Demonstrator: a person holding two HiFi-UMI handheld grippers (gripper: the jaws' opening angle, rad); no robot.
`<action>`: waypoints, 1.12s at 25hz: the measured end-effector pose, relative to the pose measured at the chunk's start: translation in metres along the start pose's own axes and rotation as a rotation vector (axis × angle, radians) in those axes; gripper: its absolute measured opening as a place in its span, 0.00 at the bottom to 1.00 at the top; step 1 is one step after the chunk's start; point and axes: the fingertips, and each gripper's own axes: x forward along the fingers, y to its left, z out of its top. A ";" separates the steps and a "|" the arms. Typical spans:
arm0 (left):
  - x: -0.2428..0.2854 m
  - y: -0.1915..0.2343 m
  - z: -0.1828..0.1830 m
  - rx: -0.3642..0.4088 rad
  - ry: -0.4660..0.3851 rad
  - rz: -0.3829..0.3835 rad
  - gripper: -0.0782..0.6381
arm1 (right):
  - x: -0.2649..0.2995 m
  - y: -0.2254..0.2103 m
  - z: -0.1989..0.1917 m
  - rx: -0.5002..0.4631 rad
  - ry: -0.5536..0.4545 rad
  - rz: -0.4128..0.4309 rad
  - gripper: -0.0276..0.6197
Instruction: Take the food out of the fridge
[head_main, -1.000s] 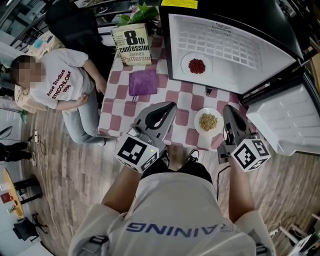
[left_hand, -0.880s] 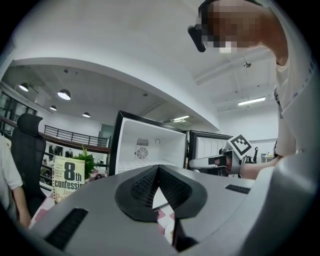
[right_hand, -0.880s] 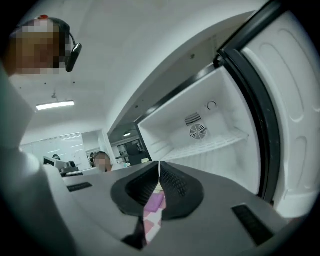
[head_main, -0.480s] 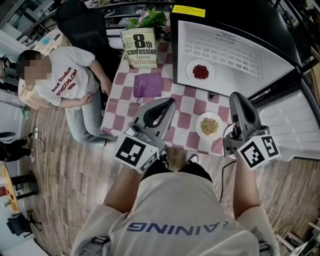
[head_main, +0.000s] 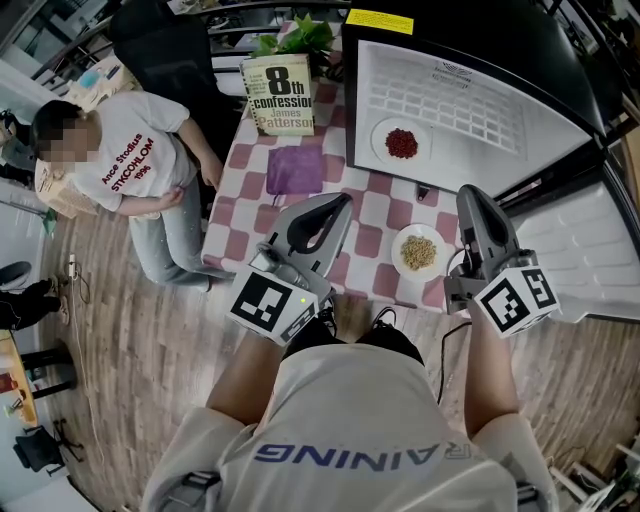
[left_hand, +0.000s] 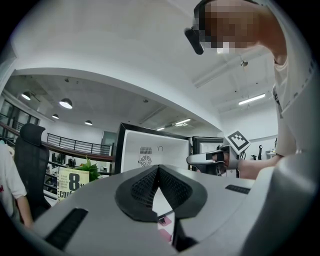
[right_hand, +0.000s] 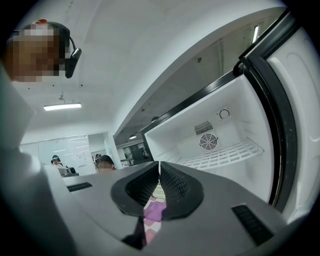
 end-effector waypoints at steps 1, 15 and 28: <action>0.000 0.000 0.000 0.000 0.000 -0.001 0.12 | 0.001 -0.001 -0.001 0.006 0.004 -0.002 0.09; -0.015 0.027 -0.027 -0.041 0.041 0.058 0.12 | 0.069 -0.101 -0.107 0.659 0.151 -0.153 0.21; -0.016 0.051 -0.059 -0.080 0.100 0.103 0.12 | 0.133 -0.175 -0.207 1.007 0.212 -0.344 0.23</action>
